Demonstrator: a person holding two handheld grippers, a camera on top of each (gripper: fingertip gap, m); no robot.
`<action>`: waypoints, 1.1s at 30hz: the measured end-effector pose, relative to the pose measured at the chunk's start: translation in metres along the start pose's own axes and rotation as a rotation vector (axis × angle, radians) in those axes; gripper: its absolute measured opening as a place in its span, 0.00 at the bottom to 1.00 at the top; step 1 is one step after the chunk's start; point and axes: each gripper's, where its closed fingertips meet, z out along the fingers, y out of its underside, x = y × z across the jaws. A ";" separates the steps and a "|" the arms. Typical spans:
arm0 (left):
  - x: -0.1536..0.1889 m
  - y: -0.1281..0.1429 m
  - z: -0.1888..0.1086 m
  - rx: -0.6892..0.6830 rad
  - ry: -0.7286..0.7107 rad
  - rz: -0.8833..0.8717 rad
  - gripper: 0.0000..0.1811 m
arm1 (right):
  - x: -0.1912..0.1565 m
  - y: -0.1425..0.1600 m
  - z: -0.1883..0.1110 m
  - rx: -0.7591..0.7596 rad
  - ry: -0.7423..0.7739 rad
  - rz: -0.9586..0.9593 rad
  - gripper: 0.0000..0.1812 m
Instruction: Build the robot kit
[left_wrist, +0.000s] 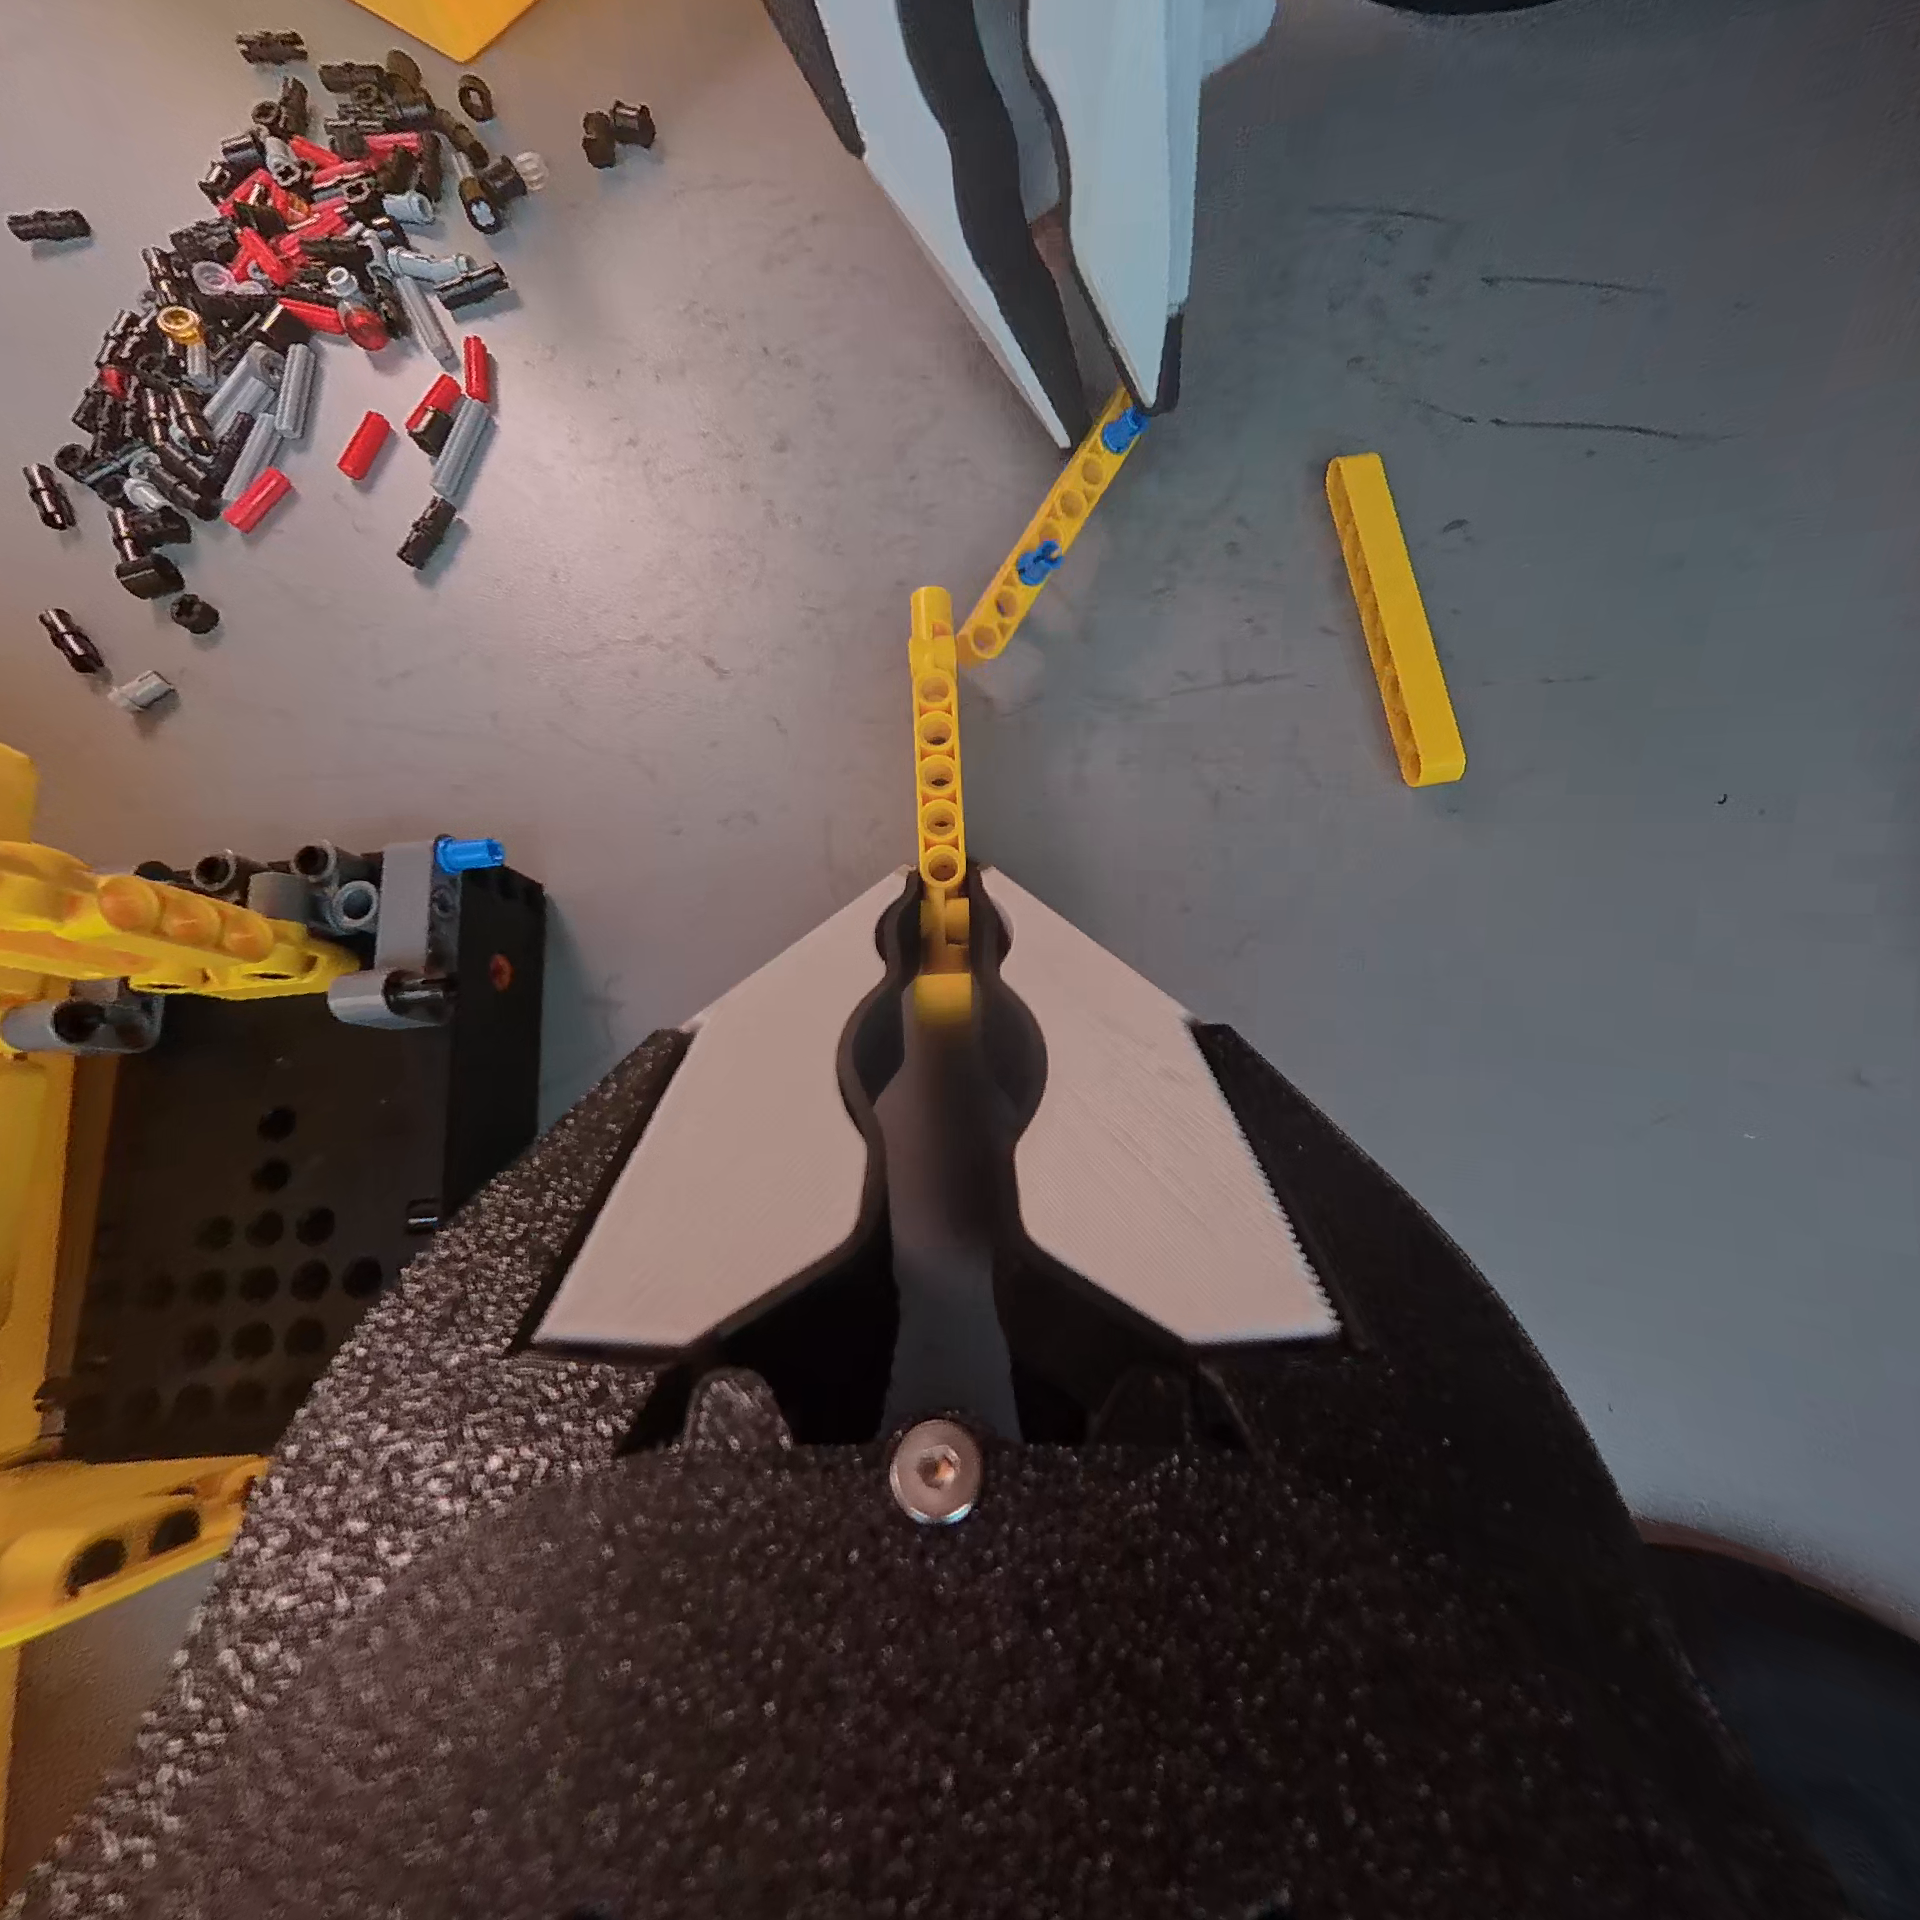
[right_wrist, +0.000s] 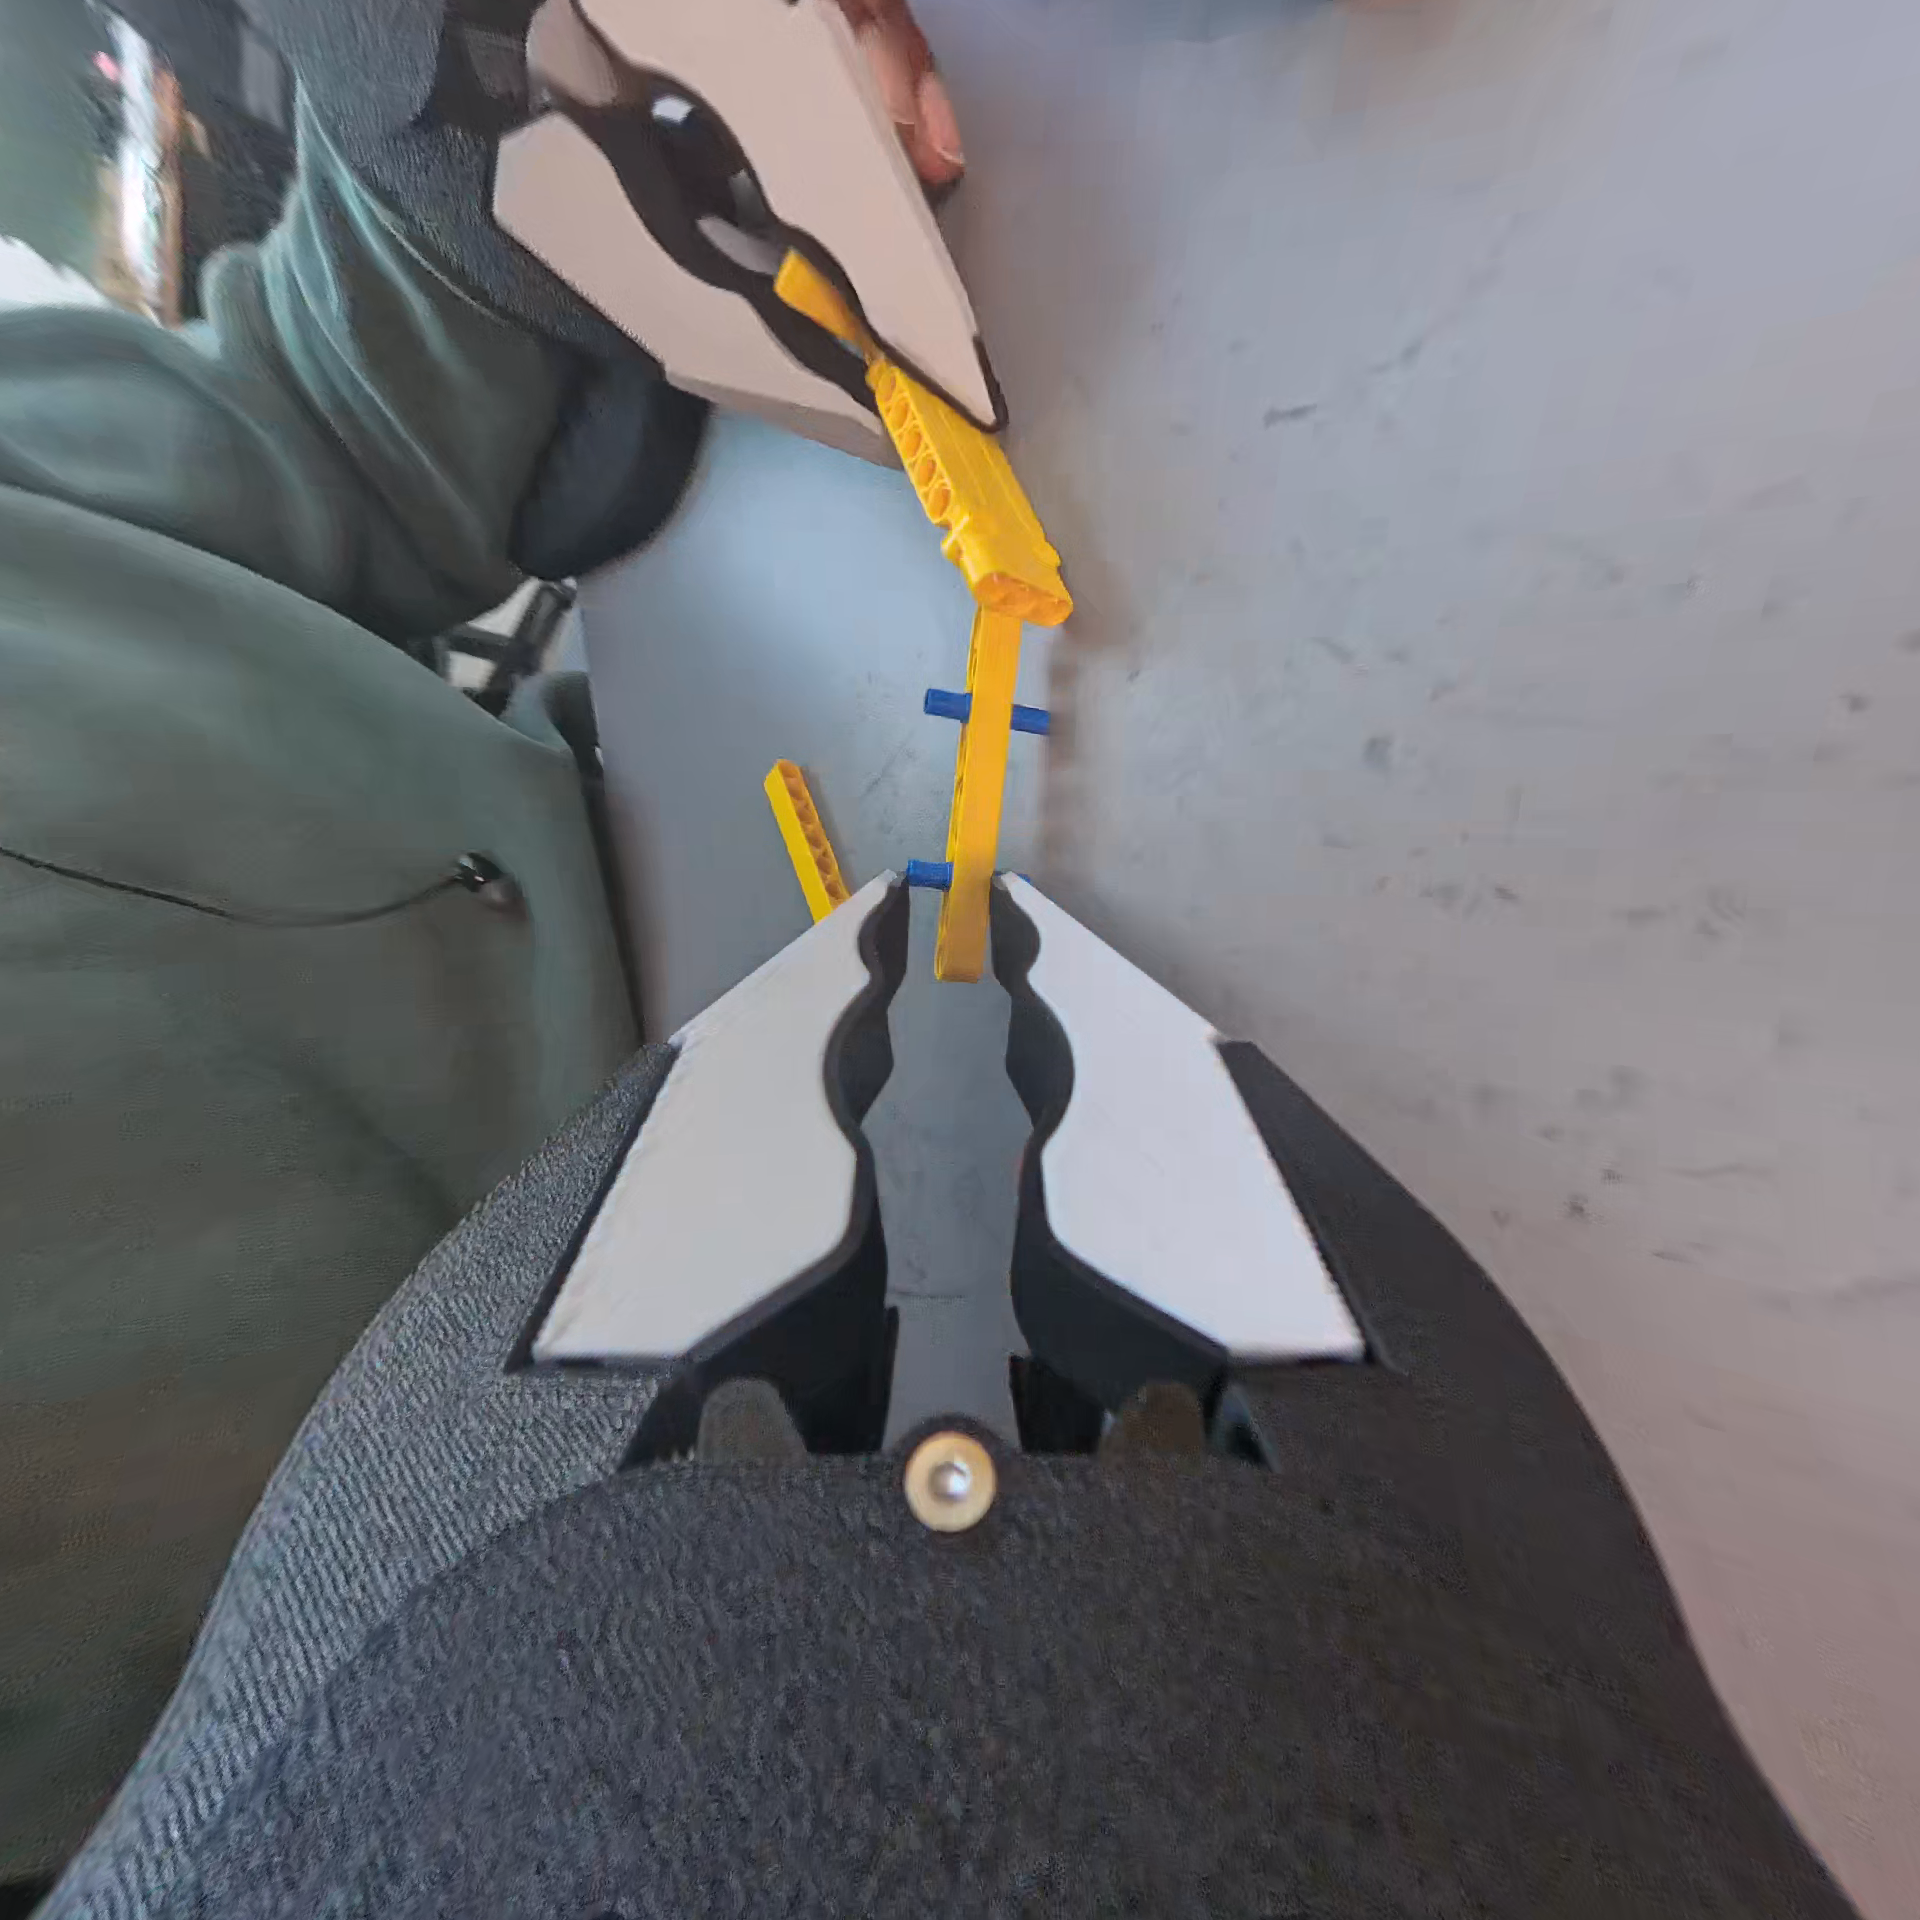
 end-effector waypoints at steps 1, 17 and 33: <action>0.000 0.000 0.000 0.000 0.000 -0.001 0.04 | 0.002 0.001 -0.001 0.002 -0.028 0.059 0.08; -0.004 0.001 -0.002 -0.006 -0.001 -0.047 0.03 | 0.017 -0.008 -0.013 0.106 -0.018 0.214 0.09; -0.019 0.008 -0.008 -0.012 -0.041 -0.119 0.03 | 0.014 -0.021 -0.022 0.125 0.128 -0.039 0.14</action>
